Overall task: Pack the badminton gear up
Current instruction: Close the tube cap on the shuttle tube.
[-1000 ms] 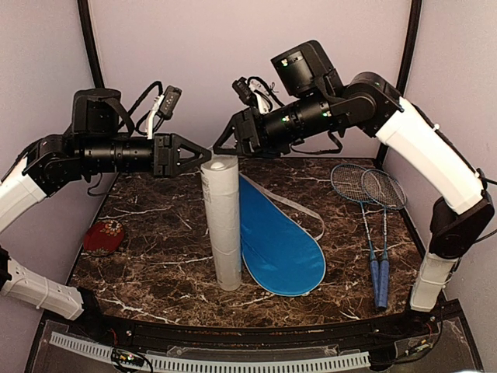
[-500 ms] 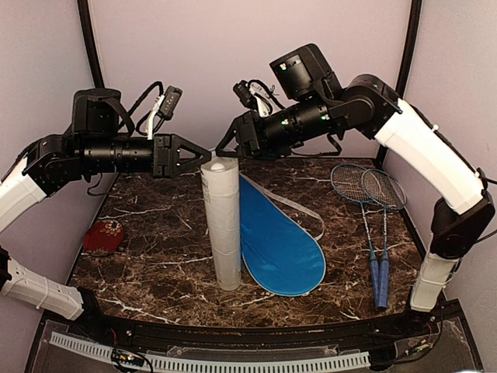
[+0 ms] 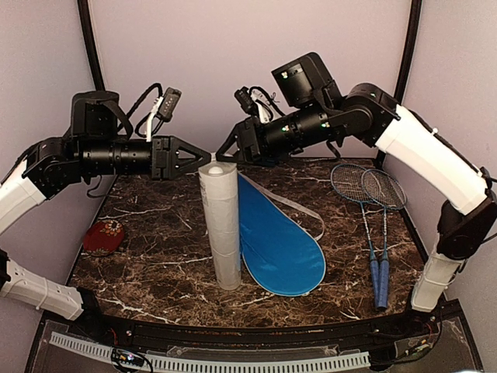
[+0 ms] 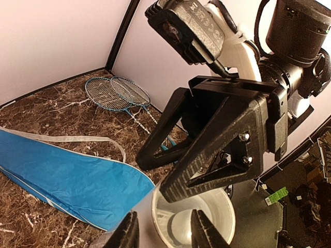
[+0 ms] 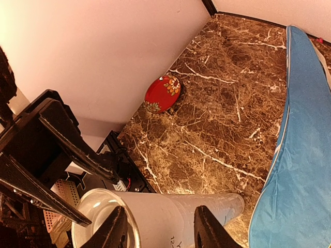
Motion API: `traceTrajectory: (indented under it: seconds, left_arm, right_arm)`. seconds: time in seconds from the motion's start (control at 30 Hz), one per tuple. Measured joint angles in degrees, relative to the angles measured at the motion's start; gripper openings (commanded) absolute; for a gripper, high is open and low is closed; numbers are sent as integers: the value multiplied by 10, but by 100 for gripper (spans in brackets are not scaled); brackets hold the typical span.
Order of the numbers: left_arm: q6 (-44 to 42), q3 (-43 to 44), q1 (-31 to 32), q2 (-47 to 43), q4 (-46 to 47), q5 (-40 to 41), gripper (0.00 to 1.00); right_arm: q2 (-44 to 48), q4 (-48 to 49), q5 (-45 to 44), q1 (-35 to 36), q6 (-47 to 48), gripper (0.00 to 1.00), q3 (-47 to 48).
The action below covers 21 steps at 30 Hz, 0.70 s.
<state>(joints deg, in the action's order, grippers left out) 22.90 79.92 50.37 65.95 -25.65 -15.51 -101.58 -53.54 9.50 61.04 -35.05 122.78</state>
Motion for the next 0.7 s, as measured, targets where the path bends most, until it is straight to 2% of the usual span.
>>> traceTrajectory:
  seconds: [0.2, 0.7]
  left_arm:
    - [0, -8, 0, -3, 8, -1, 36]
    - [-33, -36, 0, -16, 21, -3, 31]
  right_arm:
    - [23, 33, -2, 1, -3, 44, -42]
    - [15, 39, -48, 21, 0, 44, -37]
